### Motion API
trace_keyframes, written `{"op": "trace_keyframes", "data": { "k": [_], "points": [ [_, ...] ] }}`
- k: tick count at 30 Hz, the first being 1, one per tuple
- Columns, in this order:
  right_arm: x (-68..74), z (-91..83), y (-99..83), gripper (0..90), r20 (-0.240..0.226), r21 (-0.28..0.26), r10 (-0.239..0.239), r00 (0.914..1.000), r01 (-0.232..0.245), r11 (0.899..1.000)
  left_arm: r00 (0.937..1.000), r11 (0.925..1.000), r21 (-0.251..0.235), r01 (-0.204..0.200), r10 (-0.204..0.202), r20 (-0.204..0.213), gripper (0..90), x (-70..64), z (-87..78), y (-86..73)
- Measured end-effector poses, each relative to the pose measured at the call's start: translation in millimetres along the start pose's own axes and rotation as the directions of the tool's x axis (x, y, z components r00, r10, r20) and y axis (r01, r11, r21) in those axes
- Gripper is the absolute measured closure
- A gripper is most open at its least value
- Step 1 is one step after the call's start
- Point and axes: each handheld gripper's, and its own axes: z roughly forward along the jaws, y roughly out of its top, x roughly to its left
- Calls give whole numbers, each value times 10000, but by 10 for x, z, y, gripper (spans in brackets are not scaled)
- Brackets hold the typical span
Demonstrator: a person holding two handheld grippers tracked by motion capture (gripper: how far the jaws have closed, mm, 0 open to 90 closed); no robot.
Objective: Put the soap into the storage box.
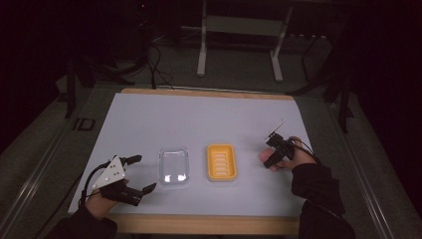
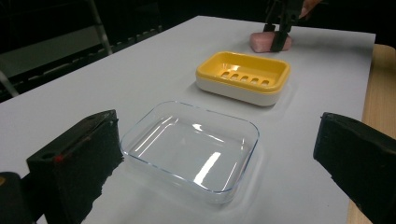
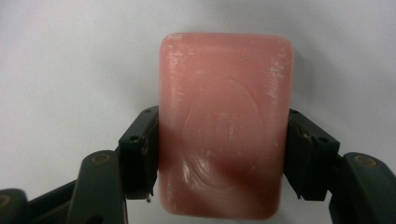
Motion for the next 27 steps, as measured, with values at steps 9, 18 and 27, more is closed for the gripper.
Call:
{"op": "trace_keyframes", "data": {
  "k": [9, 18, 27],
  "points": [
    [27, -40, 49, 377, 539, 691, 2778, 9591, -2811, 9572, 10000, 10000, 19, -4, 3, 21, 12, 0, 2, 0],
    [69, -92, 18, 376, 1082, 789, 4598, 8814, -4687, 8798, 10000, 10000, 32, 4, -4, 25, 12, 0, 5, 0],
    [299, -345, 71, 377, 1619, 796, 4521, 8771, -4683, 8800, 10000, 10000, 16, 18, -18, 39, 12, 2, 8, 1]
  ]
}}
